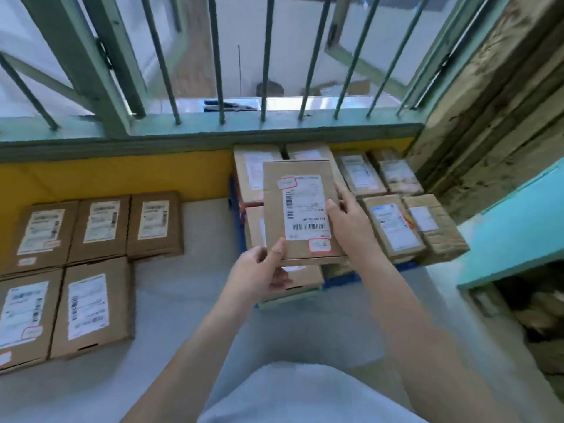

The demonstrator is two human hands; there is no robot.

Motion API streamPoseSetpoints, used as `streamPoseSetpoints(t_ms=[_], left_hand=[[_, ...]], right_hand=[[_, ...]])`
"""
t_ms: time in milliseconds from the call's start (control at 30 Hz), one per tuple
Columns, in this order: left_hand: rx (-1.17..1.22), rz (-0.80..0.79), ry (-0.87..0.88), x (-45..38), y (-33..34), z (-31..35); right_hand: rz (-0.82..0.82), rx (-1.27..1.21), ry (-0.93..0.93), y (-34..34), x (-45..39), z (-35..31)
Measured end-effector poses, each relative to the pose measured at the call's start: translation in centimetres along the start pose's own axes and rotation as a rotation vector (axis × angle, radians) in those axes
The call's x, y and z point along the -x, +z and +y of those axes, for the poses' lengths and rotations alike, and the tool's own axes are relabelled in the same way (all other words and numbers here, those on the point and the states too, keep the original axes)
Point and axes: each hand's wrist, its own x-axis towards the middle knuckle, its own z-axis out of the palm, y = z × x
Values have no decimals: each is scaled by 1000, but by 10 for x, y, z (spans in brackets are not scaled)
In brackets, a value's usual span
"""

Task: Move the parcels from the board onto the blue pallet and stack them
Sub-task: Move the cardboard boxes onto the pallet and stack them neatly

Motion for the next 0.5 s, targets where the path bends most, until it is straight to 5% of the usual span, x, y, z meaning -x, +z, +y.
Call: streamPoseSetpoints(t_ms=[133,233,500], left_hand=[[-339,36,60,-8,78,-7],[-343,34,56,-14,125,-15],[-546,204,-47,-31,167,-33]], right_hand=[[1,36,116,-82,-22,51],[-47,50,156,-115,-36,89],[-200,88,124,-116,-50,146]])
